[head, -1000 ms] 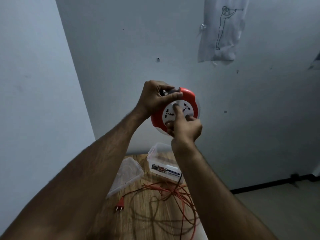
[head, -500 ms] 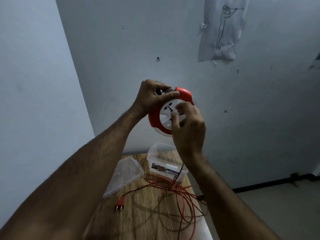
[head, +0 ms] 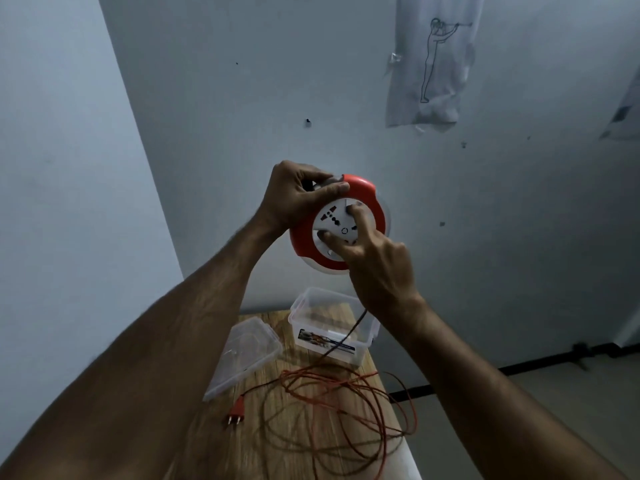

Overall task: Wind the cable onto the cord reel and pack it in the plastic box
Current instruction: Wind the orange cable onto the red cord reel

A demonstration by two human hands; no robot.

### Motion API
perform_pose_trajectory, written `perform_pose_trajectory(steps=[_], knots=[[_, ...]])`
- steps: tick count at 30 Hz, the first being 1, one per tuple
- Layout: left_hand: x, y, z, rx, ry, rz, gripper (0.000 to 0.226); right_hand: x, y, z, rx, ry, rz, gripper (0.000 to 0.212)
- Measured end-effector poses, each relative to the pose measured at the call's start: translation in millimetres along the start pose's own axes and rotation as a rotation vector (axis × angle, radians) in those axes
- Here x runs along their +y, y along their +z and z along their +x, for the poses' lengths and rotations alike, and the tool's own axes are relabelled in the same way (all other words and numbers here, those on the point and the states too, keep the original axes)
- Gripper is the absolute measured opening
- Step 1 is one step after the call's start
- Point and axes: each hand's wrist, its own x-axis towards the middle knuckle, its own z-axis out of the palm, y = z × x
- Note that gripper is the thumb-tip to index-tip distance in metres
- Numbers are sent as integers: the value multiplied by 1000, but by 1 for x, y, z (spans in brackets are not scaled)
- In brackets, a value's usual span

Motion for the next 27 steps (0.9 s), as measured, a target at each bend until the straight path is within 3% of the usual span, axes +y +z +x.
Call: perform_pose_trajectory(steps=[3, 8, 11, 17, 21, 27], knots=[[5, 2, 3, 3, 12, 20, 36, 3, -1, 2, 69, 28, -7, 44], [9, 5, 4, -6, 19, 59, 37, 5, 2, 5, 163, 88, 93, 60], [5, 7, 3, 10, -8, 39, 43, 6, 4, 8, 203, 223, 201, 60], [6, 25, 6, 45, -38, 8, 29, 8, 3, 12, 295, 420, 447, 57], [7, 39, 13, 38, -24, 26, 32, 7, 1, 12, 325, 721, 718, 54], [10, 64, 25, 22, -20, 49, 41, 24, 4, 18, 223, 1308, 1278, 50]])
